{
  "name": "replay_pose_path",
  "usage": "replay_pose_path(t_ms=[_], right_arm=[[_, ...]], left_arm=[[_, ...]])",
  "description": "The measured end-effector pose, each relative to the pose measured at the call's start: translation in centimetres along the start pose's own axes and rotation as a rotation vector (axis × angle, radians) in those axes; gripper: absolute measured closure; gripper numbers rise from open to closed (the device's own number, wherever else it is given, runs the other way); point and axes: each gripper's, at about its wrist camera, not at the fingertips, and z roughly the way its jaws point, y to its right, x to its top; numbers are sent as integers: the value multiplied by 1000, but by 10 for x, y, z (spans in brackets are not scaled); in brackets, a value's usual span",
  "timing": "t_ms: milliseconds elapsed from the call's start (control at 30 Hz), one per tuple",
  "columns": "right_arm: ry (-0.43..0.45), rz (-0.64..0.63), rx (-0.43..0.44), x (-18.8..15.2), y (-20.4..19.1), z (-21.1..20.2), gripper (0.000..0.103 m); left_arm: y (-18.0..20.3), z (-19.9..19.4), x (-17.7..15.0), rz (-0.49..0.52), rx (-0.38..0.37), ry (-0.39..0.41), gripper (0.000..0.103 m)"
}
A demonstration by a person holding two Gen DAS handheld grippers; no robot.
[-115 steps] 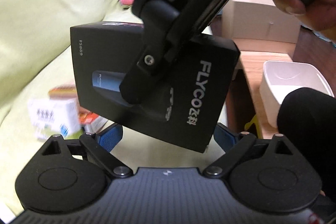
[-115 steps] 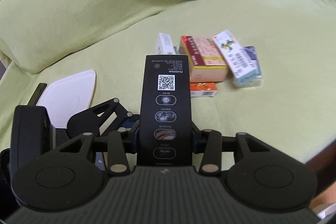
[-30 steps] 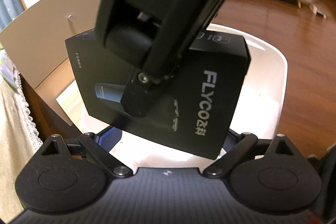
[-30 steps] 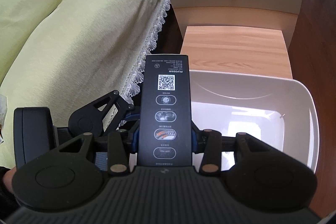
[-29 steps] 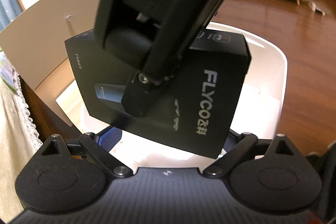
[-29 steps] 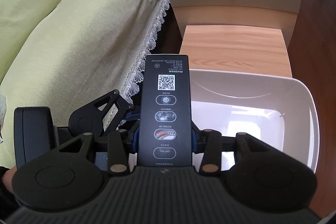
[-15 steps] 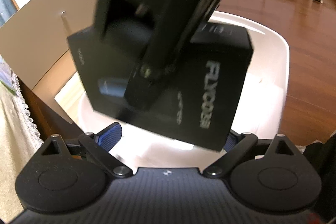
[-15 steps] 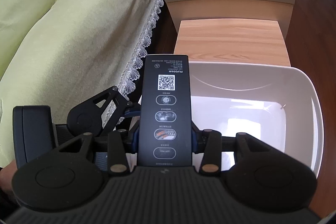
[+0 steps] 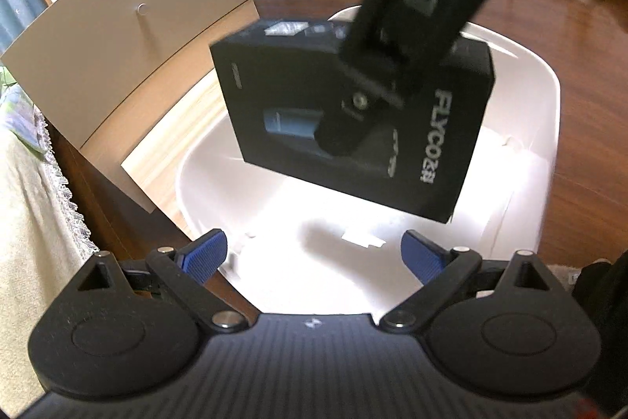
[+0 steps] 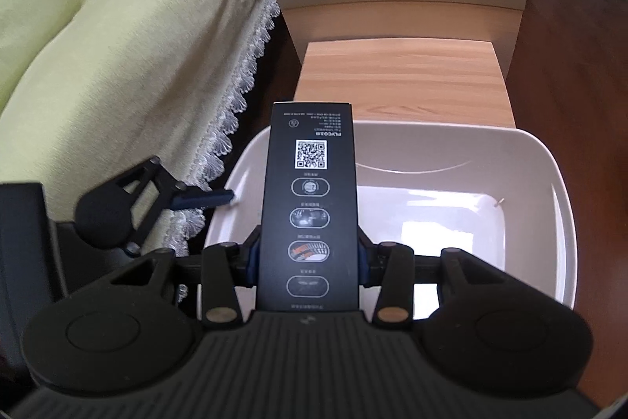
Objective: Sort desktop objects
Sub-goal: 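Lower the black box into the white basin and open the right gripper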
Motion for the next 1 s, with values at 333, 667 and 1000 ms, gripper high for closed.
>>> replay_pose_path(t_ms=[333,667,1000], right_arm=[[-52,-26,-39,-3,-3,38,63],[-96,-28,-59,-4,-8,77,63],[-139,-10,-52,-9,-9,107,63]], left_arm=[[-3,-3,-11,-17,10,-32,6],[-9,-12,36,31,4,-60,6],[-8,9,52,50,2,-89,6]])
